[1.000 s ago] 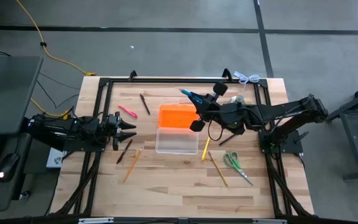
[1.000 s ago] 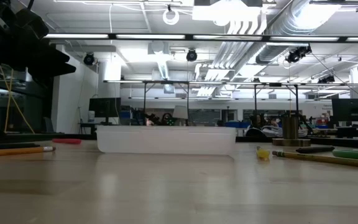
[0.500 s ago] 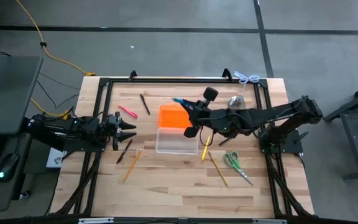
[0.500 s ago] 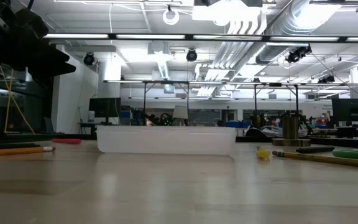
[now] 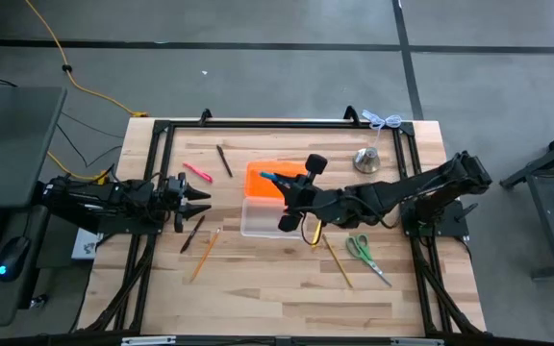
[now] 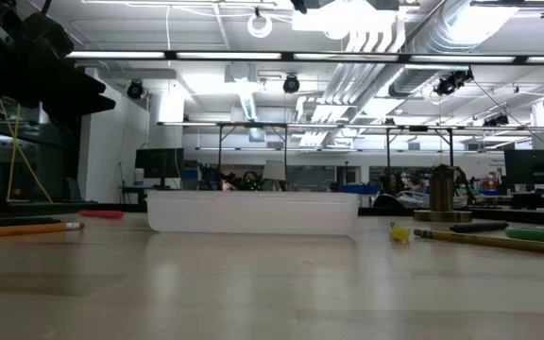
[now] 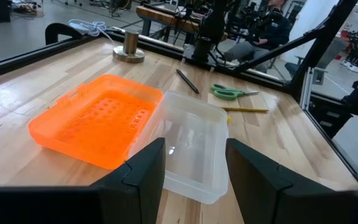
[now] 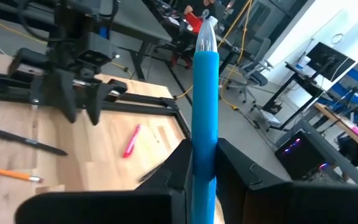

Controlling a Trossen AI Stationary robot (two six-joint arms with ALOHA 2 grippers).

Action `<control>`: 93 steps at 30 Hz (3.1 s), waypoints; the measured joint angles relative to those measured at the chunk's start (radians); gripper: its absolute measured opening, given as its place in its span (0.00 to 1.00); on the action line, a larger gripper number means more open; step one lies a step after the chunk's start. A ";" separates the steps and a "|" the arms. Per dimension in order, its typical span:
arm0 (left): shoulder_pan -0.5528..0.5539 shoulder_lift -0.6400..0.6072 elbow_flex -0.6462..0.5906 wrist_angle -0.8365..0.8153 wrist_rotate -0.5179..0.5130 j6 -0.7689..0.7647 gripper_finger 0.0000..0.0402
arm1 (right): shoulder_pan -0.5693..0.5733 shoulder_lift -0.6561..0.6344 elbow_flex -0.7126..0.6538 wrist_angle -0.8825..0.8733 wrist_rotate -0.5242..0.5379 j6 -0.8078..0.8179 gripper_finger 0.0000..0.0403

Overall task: Pick & place school supplies into a supply box
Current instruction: Put the blue pen into the orange supply box

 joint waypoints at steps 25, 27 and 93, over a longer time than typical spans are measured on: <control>0.000 0.000 0.000 0.000 -0.003 0.001 0.50 | 0.080 0.064 0.000 -0.094 0.017 0.220 0.08; 0.000 0.000 0.000 0.001 -0.003 0.001 0.50 | 0.083 0.079 0.000 -0.084 0.012 0.228 0.08; 0.000 0.000 0.000 -0.001 0.002 0.001 0.50 | -0.128 0.211 -0.002 -0.296 -0.636 0.533 0.08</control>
